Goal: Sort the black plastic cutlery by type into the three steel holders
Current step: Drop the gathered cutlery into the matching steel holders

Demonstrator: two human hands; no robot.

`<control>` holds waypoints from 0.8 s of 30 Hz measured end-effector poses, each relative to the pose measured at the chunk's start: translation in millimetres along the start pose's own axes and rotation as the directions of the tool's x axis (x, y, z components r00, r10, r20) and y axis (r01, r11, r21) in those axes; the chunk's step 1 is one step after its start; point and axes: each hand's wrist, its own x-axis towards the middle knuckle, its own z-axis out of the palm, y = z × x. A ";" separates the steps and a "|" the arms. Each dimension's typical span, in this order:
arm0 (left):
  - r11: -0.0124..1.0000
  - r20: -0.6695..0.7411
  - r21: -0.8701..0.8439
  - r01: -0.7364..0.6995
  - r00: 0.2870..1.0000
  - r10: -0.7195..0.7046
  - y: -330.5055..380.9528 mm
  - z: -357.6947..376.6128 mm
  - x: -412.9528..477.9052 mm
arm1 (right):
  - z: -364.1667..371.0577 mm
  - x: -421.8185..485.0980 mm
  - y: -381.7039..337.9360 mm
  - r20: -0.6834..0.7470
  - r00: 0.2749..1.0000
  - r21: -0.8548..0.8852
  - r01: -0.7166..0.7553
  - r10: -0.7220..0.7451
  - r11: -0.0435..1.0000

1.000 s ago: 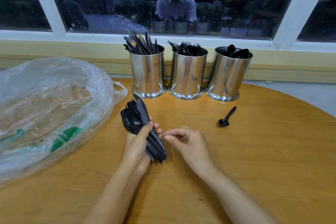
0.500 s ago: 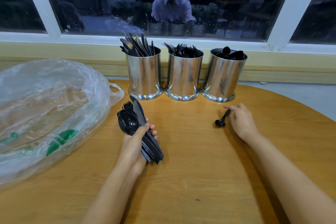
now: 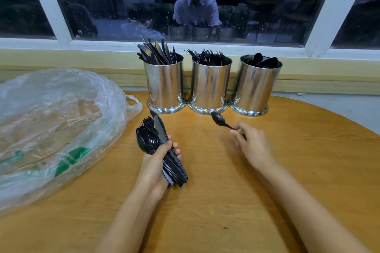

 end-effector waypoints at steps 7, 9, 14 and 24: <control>1.000 -0.037 -0.025 0.004 0.999 -0.005 -0.7 0.3 1.9 | 29.6 -41.9 -73.1 0.361 0.927 0.677 -0.333 0.099 0.656; 1.000 -0.044 -0.016 -0.007 0.999 0.006 -0.6 0.1 1.8 | 34.6 -48.0 -84.8 0.328 0.937 0.731 -0.332 0.121 0.596; 0.996 -0.025 0.089 -0.023 0.999 0.025 -1.6 1.0 -0.4 | 48.9 -56.7 -96.4 0.210 0.971 0.722 -0.235 0.118 0.651; 0.999 -0.048 0.045 0.007 0.999 -0.005 1.1 -5.9 4.5 | 51.4 -60.7 -86.1 0.058 0.986 0.563 0.097 -0.156 0.821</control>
